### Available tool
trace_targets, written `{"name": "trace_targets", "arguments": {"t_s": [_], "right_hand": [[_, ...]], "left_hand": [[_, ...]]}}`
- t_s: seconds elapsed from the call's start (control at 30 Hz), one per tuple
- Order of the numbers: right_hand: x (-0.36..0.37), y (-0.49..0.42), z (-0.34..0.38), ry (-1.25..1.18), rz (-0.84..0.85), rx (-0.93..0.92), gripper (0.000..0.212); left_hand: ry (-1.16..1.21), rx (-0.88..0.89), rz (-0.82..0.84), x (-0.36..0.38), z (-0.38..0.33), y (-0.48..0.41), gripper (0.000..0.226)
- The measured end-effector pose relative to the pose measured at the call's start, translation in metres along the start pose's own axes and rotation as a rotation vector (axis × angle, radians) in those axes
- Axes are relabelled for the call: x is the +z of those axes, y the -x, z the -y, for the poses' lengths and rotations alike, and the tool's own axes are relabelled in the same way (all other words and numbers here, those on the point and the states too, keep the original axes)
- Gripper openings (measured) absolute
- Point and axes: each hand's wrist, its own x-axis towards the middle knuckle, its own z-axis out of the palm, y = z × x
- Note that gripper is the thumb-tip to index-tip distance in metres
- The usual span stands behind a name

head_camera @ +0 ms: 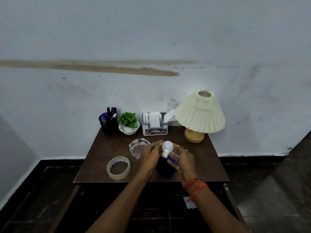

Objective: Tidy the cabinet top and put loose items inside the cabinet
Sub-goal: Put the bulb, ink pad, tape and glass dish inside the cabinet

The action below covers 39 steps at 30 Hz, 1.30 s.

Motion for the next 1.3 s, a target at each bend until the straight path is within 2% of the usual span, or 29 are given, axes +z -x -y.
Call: {"name": "trace_targets", "arguments": {"t_s": [0.2,0.6,0.87,1.13,1.3], "right_hand": [[-0.004,0.05,-0.045,0.103,0.062,0.0,0.021],[-0.038,0.105,-0.132,0.212,0.028,0.151,0.021],[-0.039,0.083,-0.151,0.258,0.02,0.191,0.026],[-0.034,0.025,-0.162,0.333,0.05,0.216,0.033],[-0.029,-0.02,-0.176,0.32,0.049,0.249,0.027]], "left_hand": [[0.124,-0.023,-0.034,-0.037,0.01,0.077,0.031],[0.272,-0.248,-0.192,-0.074,0.079,0.16,0.025],[0.253,-0.3,-0.218,-0.078,0.108,0.139,0.027],[0.213,-0.407,-0.142,-0.075,0.136,0.087,0.028],[0.176,-0.457,-0.164,-0.075,0.146,0.052,0.023]]}}
